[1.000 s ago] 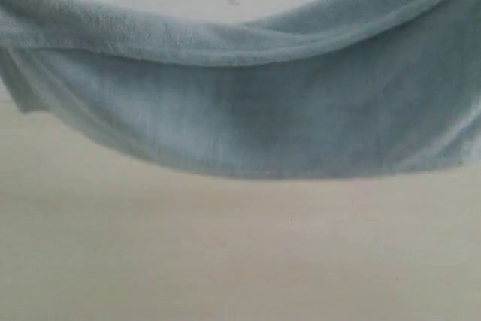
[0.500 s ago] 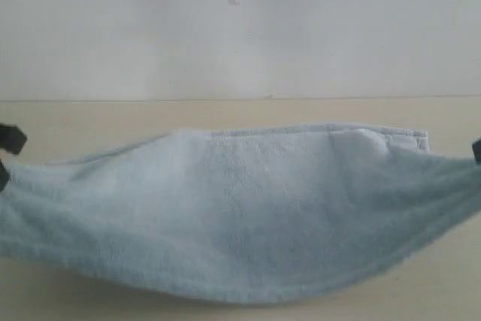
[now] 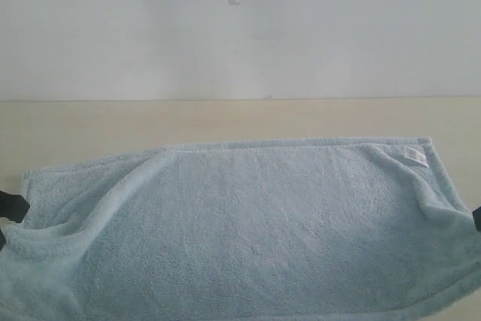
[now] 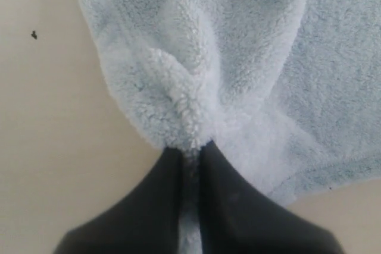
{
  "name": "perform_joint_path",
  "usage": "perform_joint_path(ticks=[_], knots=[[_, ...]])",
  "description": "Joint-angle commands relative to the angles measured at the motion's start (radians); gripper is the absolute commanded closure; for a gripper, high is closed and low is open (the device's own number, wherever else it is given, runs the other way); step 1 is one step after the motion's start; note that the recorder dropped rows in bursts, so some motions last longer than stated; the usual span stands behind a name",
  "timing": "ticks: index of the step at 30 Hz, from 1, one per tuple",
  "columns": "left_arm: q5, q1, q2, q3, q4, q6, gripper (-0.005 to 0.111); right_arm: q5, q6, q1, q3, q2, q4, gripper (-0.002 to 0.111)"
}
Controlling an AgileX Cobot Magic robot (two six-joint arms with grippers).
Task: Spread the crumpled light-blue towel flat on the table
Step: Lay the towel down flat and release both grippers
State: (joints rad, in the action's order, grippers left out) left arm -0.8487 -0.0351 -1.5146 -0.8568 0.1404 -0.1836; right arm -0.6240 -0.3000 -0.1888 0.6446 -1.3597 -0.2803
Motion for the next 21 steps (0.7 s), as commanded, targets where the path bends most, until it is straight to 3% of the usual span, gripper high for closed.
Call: perform_joint_path(ticks=[1, 6, 9, 12, 14, 17, 19, 21], knots=[[-0.015, -0.002, 0.004, 0.002, -0.047, 0.010, 0.102, 0.029, 0.120, 0.000, -0.004, 0.001, 0.095, 0.105], [-0.023, -0.002, 0.004, 0.005, -0.054, 0.006, 0.079, 0.026, 0.165, 0.000, -0.004, -0.001, 0.114, 0.076], [-0.036, -0.002, 0.003, 0.022, -0.068, 0.003, 0.053, 0.042, 0.165, 0.000, -0.004, -0.001, 0.114, 0.058], [-0.024, -0.002, 0.003, 0.037, -0.070, 0.026, 0.031, 0.067, 0.177, 0.000, -0.004, -0.001, 0.114, 0.052], [0.018, -0.002, 0.003, 0.035, -0.070, 0.026, 0.025, 0.081, 0.187, 0.000, -0.004, -0.001, 0.114, 0.051], [0.077, -0.002, 0.012, -0.003, -0.073, 0.040, 0.032, 0.123, 0.197, 0.000, -0.002, 0.001, 0.099, 0.051], [0.115, -0.002, 0.026, -0.036, -0.084, 0.052, 0.047, 0.150, 0.200, 0.000, 0.008, 0.001, 0.072, 0.051], [0.173, -0.002, 0.049, -0.065, -0.106, 0.052, 0.071, 0.199, 0.209, 0.000, 0.022, 0.001, 0.054, 0.052]])
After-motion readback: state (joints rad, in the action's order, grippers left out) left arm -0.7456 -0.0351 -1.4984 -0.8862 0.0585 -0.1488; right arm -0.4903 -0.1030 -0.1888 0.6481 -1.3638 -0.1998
